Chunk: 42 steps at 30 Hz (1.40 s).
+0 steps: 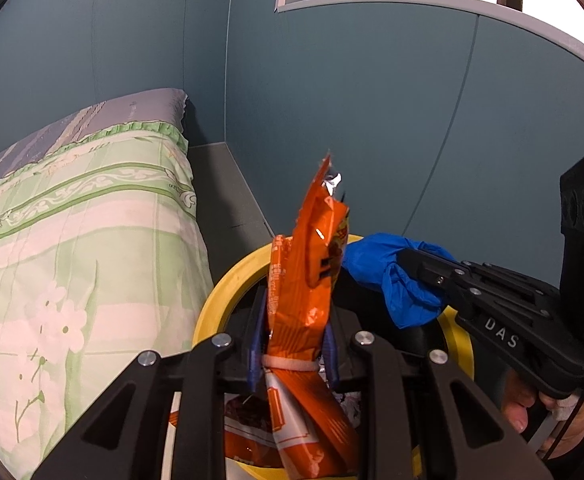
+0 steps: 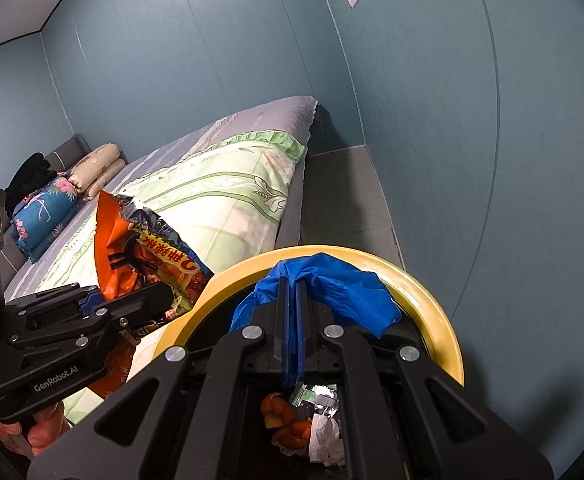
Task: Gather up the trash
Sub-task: 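Open both grippers over the yellow bin to drop glove and wrappers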
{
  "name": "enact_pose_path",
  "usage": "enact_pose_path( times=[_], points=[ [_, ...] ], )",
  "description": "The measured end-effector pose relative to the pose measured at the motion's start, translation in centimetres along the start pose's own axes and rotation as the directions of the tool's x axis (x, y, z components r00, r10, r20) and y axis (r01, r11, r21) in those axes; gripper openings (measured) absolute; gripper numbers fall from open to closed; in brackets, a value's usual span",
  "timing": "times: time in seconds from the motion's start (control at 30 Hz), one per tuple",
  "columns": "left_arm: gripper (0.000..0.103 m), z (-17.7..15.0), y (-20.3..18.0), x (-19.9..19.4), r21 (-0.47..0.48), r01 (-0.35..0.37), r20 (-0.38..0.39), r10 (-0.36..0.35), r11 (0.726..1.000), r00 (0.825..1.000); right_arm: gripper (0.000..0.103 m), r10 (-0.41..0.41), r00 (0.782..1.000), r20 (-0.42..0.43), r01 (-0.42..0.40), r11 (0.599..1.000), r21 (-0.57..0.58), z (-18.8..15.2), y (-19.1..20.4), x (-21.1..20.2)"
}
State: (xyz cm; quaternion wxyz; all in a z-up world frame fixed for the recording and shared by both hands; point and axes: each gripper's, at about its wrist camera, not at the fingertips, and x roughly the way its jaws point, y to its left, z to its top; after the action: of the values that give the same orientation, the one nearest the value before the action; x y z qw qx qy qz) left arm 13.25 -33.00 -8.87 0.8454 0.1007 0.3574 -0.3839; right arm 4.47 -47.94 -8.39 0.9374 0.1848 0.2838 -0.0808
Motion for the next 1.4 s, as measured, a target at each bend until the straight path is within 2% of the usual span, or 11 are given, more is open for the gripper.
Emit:
enact_pose_path(
  times=[0.1,0.33,0.67,0.9,0.93,0.97,1.0,1.07,1.2,1.33,1.4],
  points=[
    [0.025,-0.1,0.3,0.2,-0.018,0.010,-0.009,-0.010,1.000,1.000,0.003,-0.004,1.000,-0.009,0.004,1.000,0.008,-0.1,-0.2,0.3],
    [0.054,-0.3,1.7,-0.1,-0.065,0.008,0.011,-0.007,0.998,1.000,0.003,0.003,0.999,-0.044,-0.001,0.999,0.041,-0.4,-0.6,1.1],
    [0.057,-0.6,4.5,-2.2,-0.121,-0.009,0.049,0.015,0.993,0.999,0.004,-0.015,0.999,-0.046,0.018,0.999,0.047,0.0,-0.4,1.3],
    [0.059,-0.9,8.4,-5.7,-0.174,-0.065,0.098,0.082,0.983,0.992,0.004,-0.009,0.999,-0.041,0.010,1.000,0.025,0.5,0.5,1.2],
    [0.060,-1.1,8.9,-6.3,-0.184,-0.069,0.105,0.089,0.980,0.990,0.006,-0.010,0.999,-0.041,0.011,1.000,0.022,0.6,0.6,1.2],
    [0.063,-1.2,9.7,-7.3,-0.199,-0.085,0.116,0.110,0.976,0.987,0.014,-0.009,0.999,-0.041,0.010,1.000,0.020,0.6,0.6,1.1],
    [0.065,-1.5,10.3,-8.0,-0.208,-0.097,0.125,0.125,0.973,0.984,0.032,-0.009,0.999,-0.038,0.010,1.000,0.020,0.7,0.7,1.0],
    [0.065,-1.9,11.8,-9.6,-0.232,-0.125,0.141,0.161,0.965,0.977,0.046,-0.008,1.000,-0.023,0.008,1.000,0.018,0.9,1.0,0.5],
    [0.067,-2.6,13.9,-12.1,-0.263,-0.172,0.173,0.222,0.949,0.960,0.046,-0.022,1.000,0.008,0.022,0.999,-0.024,1.4,2.5,-0.2],
    [0.074,-3.0,15.3,-14.7,-0.300,-0.199,0.212,0.269,0.933,0.939,0.046,0.009,1.000,0.016,-0.008,0.997,-0.080,2.0,4.8,-0.7],
    [0.080,-3.8,15.7,-16.5,-0.317,-0.231,0.236,0.312,0.920,0.920,0.046,0.030,0.999,0.028,-0.026,0.993,-0.115,2.2,6.4,-0.9]
  ],
)
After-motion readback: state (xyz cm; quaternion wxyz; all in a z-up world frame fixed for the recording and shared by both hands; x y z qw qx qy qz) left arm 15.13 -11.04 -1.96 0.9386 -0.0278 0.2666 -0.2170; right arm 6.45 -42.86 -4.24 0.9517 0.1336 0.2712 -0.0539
